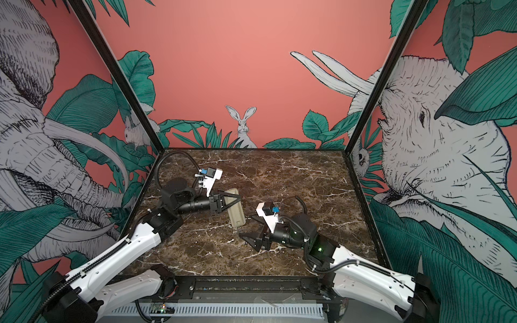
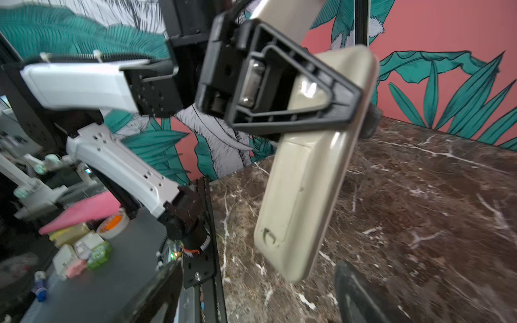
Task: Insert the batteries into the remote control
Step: 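Lower the remote flat near the batteries with the right gripper, back facing up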
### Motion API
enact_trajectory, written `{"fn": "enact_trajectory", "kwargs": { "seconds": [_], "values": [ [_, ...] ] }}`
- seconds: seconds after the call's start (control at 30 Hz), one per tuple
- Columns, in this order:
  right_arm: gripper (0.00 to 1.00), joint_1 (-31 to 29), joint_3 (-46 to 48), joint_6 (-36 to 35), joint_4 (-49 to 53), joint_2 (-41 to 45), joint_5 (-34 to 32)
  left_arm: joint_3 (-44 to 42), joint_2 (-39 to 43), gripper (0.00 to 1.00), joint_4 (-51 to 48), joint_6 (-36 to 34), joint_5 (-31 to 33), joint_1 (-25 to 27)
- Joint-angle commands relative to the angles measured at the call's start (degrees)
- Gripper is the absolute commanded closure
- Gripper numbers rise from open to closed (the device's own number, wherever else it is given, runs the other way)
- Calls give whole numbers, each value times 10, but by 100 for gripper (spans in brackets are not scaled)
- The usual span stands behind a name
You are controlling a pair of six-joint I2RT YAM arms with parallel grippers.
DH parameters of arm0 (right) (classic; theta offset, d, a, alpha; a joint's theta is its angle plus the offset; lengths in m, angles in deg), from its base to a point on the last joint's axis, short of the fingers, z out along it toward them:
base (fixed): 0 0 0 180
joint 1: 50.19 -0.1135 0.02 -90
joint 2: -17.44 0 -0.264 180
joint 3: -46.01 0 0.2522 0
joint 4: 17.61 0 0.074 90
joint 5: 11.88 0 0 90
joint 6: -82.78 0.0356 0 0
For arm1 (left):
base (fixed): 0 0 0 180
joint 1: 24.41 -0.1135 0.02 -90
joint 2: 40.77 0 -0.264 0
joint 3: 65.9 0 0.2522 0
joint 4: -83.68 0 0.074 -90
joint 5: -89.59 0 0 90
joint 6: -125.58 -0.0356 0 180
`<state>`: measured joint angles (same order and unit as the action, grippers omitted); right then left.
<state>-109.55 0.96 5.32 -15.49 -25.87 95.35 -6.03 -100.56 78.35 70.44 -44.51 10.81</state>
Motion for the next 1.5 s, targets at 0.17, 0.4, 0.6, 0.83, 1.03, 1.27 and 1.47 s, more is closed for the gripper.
{"fn": "enact_trajectory", "kwargs": {
  "seconds": [0.17, 0.4, 0.6, 0.83, 1.03, 1.27, 1.47],
  "values": [
    [21, -134, -89, -263, 215, -24, -246, 3, -35, 100, -125, -4, -44, 0],
    [32, -221, -162, -373, 240, -153, -357, -18, -52, 100, -125, 30, -102, 0],
    [35, -236, -163, -396, 203, -156, -373, -36, -45, 100, -119, 49, -131, 0],
    [31, -247, -164, -417, 192, -153, -396, -50, -44, 100, -108, 68, -157, 0],
    [27, -248, -171, -428, 176, -166, -391, -56, -52, 100, -85, 88, -172, 0],
    [26, -249, -176, -433, 158, -181, -385, -61, -56, 100, -80, 93, -181, 0],
    [25, -248, -177, -434, 162, -188, -373, -63, -55, 100, -74, 97, -182, 0]
  ]
}}
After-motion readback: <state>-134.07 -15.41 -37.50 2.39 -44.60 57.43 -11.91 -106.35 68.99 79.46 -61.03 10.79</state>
